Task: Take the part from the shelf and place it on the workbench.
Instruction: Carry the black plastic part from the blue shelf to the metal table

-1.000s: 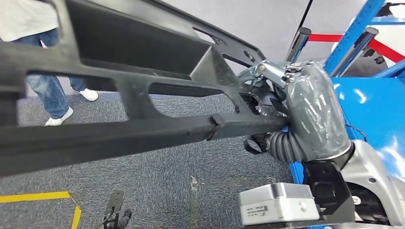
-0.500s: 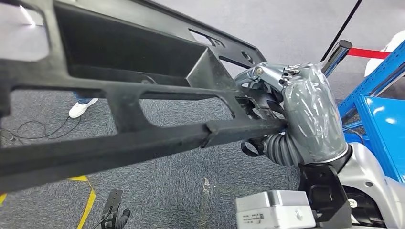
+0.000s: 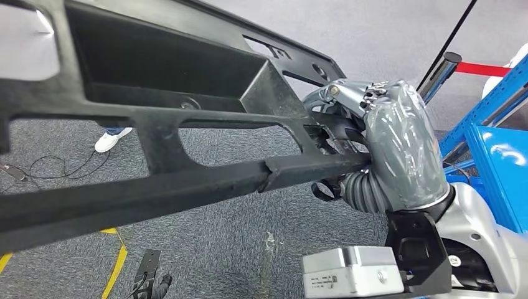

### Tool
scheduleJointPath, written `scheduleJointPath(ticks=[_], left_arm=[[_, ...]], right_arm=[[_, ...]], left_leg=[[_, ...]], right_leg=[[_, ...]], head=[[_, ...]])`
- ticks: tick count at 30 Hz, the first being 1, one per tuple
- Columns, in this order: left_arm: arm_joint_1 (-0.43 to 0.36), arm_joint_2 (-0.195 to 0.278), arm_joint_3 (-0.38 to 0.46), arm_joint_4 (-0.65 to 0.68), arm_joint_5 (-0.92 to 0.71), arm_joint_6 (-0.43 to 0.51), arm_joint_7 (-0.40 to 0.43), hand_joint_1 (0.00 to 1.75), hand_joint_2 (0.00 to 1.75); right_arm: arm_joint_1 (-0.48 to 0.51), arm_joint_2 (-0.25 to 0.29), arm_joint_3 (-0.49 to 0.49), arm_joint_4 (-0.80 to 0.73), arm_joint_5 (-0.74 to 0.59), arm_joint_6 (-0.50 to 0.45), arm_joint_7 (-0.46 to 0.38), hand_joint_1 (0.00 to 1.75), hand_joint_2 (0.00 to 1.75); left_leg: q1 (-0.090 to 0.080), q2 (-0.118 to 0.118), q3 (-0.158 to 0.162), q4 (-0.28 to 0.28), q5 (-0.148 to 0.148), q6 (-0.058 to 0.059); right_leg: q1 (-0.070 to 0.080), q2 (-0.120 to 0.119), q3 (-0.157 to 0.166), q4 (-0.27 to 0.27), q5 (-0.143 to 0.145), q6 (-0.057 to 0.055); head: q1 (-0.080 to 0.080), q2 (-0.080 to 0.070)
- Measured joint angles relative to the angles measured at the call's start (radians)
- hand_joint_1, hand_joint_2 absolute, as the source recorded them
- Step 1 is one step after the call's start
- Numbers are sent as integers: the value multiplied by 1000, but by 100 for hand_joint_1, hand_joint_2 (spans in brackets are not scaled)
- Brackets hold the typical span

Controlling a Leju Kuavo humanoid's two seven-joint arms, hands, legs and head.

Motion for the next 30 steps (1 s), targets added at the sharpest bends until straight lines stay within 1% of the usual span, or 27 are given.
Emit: scheduleJointPath(ticks=[2,3,4,5,6,8,9,10,11,12,13,14,15,16,17,19,20,21,22,23,24,25,26,27,28,29,30], left_arm=[[1,0,0,0,0,0,-1,0,175],[2,0,0,0,0,-1,-1,0,175],[2,0,0,0,0,-1,-2,0,175],[2,0,0,0,0,-1,-2,0,175],[2,0,0,0,0,-1,-2,0,175],[0,0,0,0,0,-1,-2,0,175],[0,1,0,0,0,-1,-2,0,175],[1,0,0,0,0,-2,-2,0,175],[1,0,0,0,0,-2,-2,0,175],[1,0,0,0,0,-2,-1,0,175],[1,0,0,0,0,-1,-1,0,175],[0,0,0,0,0,-1,-1,0,175],[0,0,0,0,0,-1,-1,0,175],[0,0,0,0,0,0,-1,0,175],[0,0,0,0,0,0,-1,0,175],[1,0,0,0,0,0,-2,0,175],[1,0,0,0,0,0,-2,0,175],[0,0,0,0,0,0,-2,0,175],[0,0,-1,0,0,0,-2,0,175],[1,-1,-1,0,0,0,-2,0,175],[2,-1,-1,0,0,0,-1,0,175],[3,-1,-1,0,0,2,1,0,175],[3,-2,-1,0,0,5,3,0,175],[4,-2,-1,0,0,10,5,0,175],[3,-2,-1,0,-1,14,6,0,175],[3,-2,-1,0,-1,17,7,0,175],[2,-2,-1,0,-1,19,7,0,175]], right_arm=[[0,0,0,-1,0,0,0,171,175],[0,0,0,-1,0,0,0,171,175],[0,0,0,-1,0,0,0,171,175],[0,0,0,-1,1,0,0,171,175],[0,0,0,-1,1,0,0,171,175],[4,0,0,-1,1,1,0,171,175],[7,0,0,-1,1,1,0,171,175],[10,0,0,-1,1,2,0,171,175],[11,0,0,-1,1,2,0,171,175],[12,0,0,-1,1,3,0,171,175],[12,0,0,-1,1,3,0,171,175],[11,0,0,-1,1,3,0,171,175],[11,0,0,-1,1,3,0,171,175],[11,0,0,-1,1,3,0,171,175],[11,0,0,-1,1,4,0,171,175],[11,-1,0,-2,1,4,0,171,175],[10,-1,0,-3,1,4,0,171,175],[9,-1,0,-4,1,4,0,171,175],[9,-1,0,-4,1,4,0,171,175],[10,-1,0,-4,1,4,0,171,175],[10,-1,0,-4,1,4,0,171,175],[11,-1,0,-4,1,5,0,171,175],[11,-1,0,-4,1,7,0,171,175],[11,-1,0,-5,1,10,0,171,175],[11,-1,0,-5,1,13,0,171,175],[10,-1,0,-5,1,16,0,171,175],[10,-1,0,-5,0,19,0,171,175]], left_leg=[[-6,-2,6,-15,-2,11],[-5,-3,8,-18,0,18],[-5,-5,10,-21,1,24],[-4,-5,14,-25,2,30],[-3,-5,17,-28,3,36],[-4,-6,19,-29,1,44],[-5,-7,20,-29,-1,46],[-6,-9,21,-29,-2,47],[-6,-12,24,-28,-4,47],[-6,-14,28,-28,-7,46],[-6,-17,32,-28,-10,43],[-8,-19,34,-26,-13,40],[-9,-21,34,-26,-15,35],[-10,-22,34,-27,-16,31],[-10,-23,33,-28,-15,26],[-8,-21,32,-25,-20,16],[-8,-19,25,-7,-31,11],[-7,-17,8,30,-50,7],[-6,-16,-20,86,-75,3],[-5,-14,-55,151,-101,-1],[-3,-13,-89,210,-118,-3],[-2,-12,-112,242,-120,-5],[-2,-11,-116,237,-102,-6],[-1,-10,-101,193,-67,-6],[0,-8,-72,124,-28,-4],[-1,-6,-42,60,-2,-2],[-3,-6,-19,12,13,2]], right_leg=[[2,-1,-1,-1,0,10],[0,-2,-1,-2,-1,16],[-2,0,-4,5,-7,21],[-3,3,-13,27,-21,25],[-4,8,-33,70,-45,27],[-4,14,-99,200,-100,30],[-4,16,-130,255,-115,30],[-4,17,-147,277,-111,30],[-4,17,-145,262,-88,29],[-4,18,-124,209,-50,27],[-4,19,-94,136,-13,24],[-2,20,-62,71,12,21],[-1,22,-40,25,25,18],[2,24,-28,2,26,15],[5,24,-25,-3,23,12],[2,23,-20,-11,25,2],[0,22,-15,-16,25,-4],[-3,20,-9,-21,25,-10],[-3,18,-5,-22,23,-14],[-2,16,-3,-22,22,-17],[-1,15,-2,-21,20,-19],[0,15,-1,-20,18,-19],[0,16,0,-18,16,-19],[-1,16,2,-16,13,-17],[-1,17,4,-13,8,-15],[1,17,4,-8,3,-11],[2,17,3,-5,0,-7]], head=[[-1,0],[-1,0],[-1,0],[0,0],[1,0],[1,0],[1,0],[1,0],[1,0],[1,0],[2,0],[2,0],[1,0],[0,0],[0,0],[0,0],[-2,0],[-3,0],[-5,0],[-7,0],[-7,0],[-7,0],[-7,0],[-8,0],[-7,0],[-7,0],[-7,0]])
